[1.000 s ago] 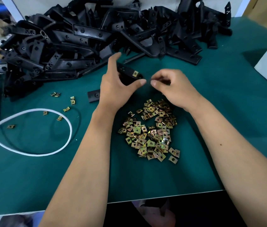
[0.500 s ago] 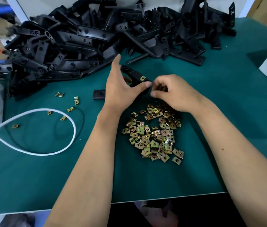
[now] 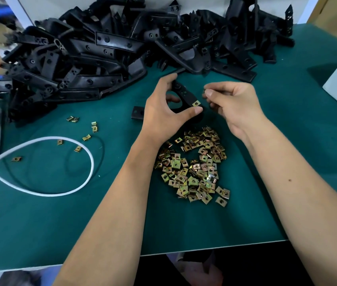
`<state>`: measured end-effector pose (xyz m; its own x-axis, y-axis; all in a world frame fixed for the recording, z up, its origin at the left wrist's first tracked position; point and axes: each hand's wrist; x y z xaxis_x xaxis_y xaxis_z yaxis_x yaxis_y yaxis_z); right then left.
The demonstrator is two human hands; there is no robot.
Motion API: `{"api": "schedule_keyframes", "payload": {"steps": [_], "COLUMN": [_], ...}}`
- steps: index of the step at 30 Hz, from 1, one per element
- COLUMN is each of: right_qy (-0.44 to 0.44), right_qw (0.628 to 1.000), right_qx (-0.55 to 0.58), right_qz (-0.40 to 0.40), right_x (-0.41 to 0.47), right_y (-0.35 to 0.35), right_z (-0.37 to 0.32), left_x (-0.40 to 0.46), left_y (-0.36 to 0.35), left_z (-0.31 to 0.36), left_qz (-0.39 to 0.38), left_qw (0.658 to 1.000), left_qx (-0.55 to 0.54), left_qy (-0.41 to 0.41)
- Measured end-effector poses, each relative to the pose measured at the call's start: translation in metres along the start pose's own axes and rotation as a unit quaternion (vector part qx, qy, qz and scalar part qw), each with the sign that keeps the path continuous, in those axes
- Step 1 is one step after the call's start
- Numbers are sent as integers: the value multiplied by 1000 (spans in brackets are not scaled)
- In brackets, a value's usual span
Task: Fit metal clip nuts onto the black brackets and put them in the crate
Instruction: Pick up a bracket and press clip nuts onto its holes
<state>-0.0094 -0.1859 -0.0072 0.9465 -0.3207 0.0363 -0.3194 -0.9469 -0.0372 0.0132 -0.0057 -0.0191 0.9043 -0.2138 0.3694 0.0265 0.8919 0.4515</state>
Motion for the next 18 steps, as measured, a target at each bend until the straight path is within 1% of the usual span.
{"api": "schedule_keyframes", "payload": {"steps": [7, 14, 18], "right_qy": [79, 94, 96], "right_qw": [993, 990, 988], "right_qx": [-89, -106, -120], "right_qz": [-19, -10, -21], "right_x": [-5, -6, -7], "right_y": [-3, -6, -7], "right_z": [-2, -2, -3], "left_x": [-1, -3, -4], "left_y": [-2, -5, -6], "left_z": [5, 7, 8], "left_qz": [-8, -19, -23], "left_qw": [1000, 998, 997], "left_qx": [-10, 0, 10], "left_qy": [-21, -54, -69]}}
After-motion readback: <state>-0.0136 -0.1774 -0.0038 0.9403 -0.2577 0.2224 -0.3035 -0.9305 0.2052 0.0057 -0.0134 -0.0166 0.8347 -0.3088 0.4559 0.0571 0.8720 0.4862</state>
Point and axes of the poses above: each hand's wrist, its own x-axis towards the middle knuckle, its own y-axis out of the back of the hand, z = x × y, and after that the axes turned 1 degree about -y, right-handed
